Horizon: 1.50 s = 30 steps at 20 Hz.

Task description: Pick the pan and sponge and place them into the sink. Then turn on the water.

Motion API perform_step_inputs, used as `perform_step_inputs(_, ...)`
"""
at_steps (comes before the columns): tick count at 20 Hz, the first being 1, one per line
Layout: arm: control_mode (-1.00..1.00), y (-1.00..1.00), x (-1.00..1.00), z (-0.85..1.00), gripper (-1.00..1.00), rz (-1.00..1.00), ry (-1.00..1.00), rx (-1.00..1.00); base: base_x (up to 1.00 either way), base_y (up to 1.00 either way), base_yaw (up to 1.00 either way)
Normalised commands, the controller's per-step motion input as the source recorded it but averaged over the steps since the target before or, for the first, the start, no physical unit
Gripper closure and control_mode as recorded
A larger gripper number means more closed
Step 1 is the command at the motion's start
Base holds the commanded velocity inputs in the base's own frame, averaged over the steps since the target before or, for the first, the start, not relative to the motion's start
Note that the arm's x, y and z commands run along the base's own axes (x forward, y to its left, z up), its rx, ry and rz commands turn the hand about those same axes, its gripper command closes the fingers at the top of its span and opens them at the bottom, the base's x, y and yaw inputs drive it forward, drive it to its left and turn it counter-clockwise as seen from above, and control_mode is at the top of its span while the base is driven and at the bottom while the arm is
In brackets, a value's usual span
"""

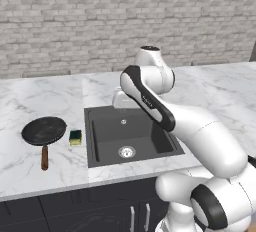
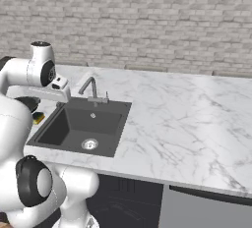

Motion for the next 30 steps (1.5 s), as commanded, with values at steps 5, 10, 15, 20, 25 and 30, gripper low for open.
perform_step_inputs(5, -1.0, 0.3, 0.0, -0.2, -1.0, 0.0, 0.01, 0.04, 0.0, 0.0, 0.0)
perform_step_inputs(10, -1.0, 0.34, 0.0, -0.21, -1.0, 0.0, 0.0, 0.01, 0.0, 0.0, 0.0)
perform_step_inputs(15, -1.0, 0.4, 0.0, -0.21, -1.0, 0.0, 0.0, 0.0, 0.0, 0.0, 0.0)
perform_step_inputs(20, -1.0, 0.39, 0.0, -0.15, -1.0, 0.0, 0.0, 0.0, 0.0, 0.0, 0.0)
perform_step_inputs(25, -1.0, 0.37, 0.0, -0.11, -1.0, 0.0, 0.0, 0.0, 0.0, 0.0, 0.0)
perform_step_inputs(30, -1.0, 0.41, 0.06, -0.15, -1.0, 0.0, 0.0, -0.01, 0.0, 0.0, 0.0)
